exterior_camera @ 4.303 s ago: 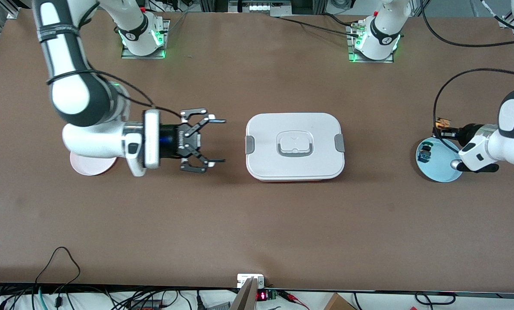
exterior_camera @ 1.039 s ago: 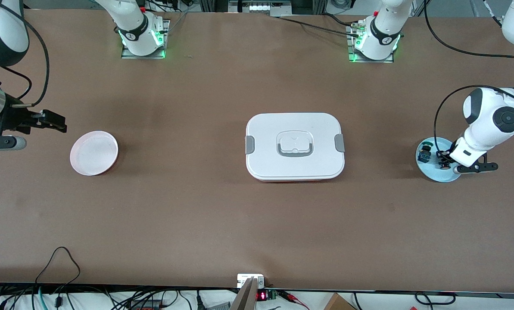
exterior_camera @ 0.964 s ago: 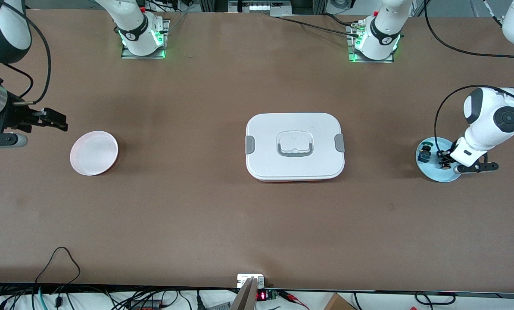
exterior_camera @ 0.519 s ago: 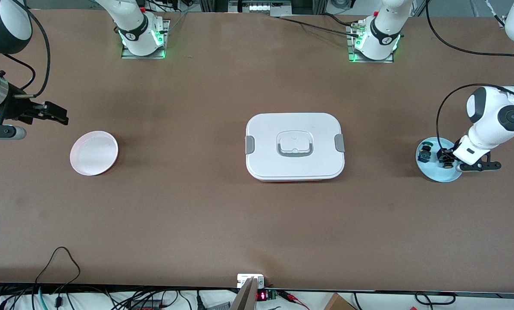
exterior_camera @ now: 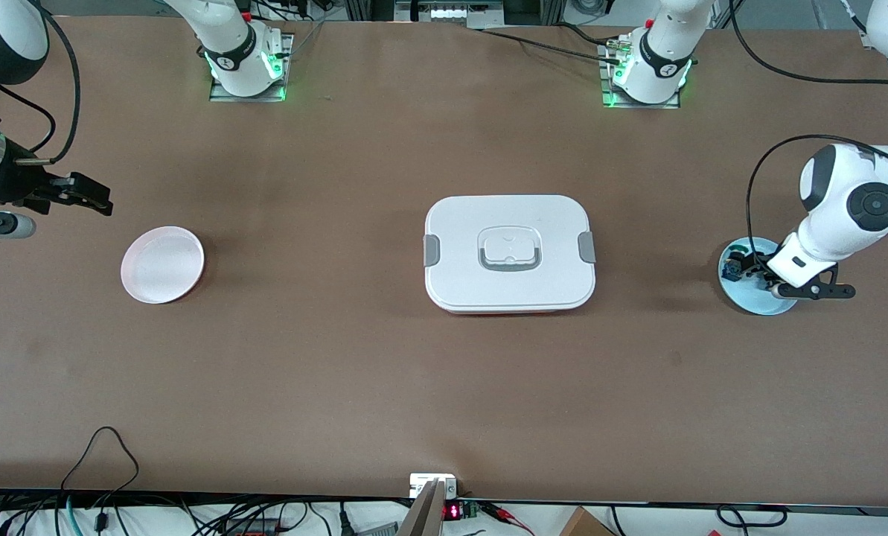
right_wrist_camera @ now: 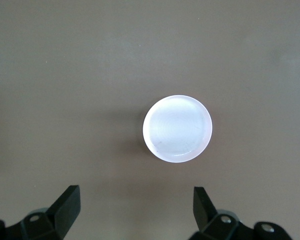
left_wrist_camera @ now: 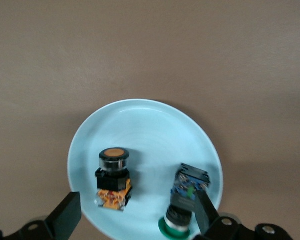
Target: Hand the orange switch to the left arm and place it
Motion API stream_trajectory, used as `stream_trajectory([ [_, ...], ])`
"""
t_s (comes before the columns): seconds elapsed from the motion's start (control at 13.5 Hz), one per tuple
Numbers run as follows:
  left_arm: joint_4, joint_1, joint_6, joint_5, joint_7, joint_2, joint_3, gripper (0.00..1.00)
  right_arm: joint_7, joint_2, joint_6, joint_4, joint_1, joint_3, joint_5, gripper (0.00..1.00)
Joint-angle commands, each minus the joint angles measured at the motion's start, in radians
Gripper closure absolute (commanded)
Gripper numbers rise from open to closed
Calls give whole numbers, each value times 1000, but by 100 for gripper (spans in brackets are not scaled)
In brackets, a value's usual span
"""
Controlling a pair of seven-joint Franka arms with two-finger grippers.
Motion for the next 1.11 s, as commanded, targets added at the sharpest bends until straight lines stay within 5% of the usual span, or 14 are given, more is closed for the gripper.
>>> stream_trajectory([
  [0.0, 87, 19, -176, -36, 8, -37, -90, 0, 3, -6, -52, 36, -11, 8, 14, 0],
  [0.52, 427, 3, -557, -101, 13, -56, -279, 0, -5, -9, -55, 39, 27, -6, 13, 0],
  [0.82, 541, 4, -721, -193, 11, -56, -340, 0, -3, -17, -53, 36, 113, -104, 16, 0],
  [1.04, 621, -2, -807, -253, 13, -56, -351, 0, -23, -29, -56, 36, 99, -104, 16, 0],
])
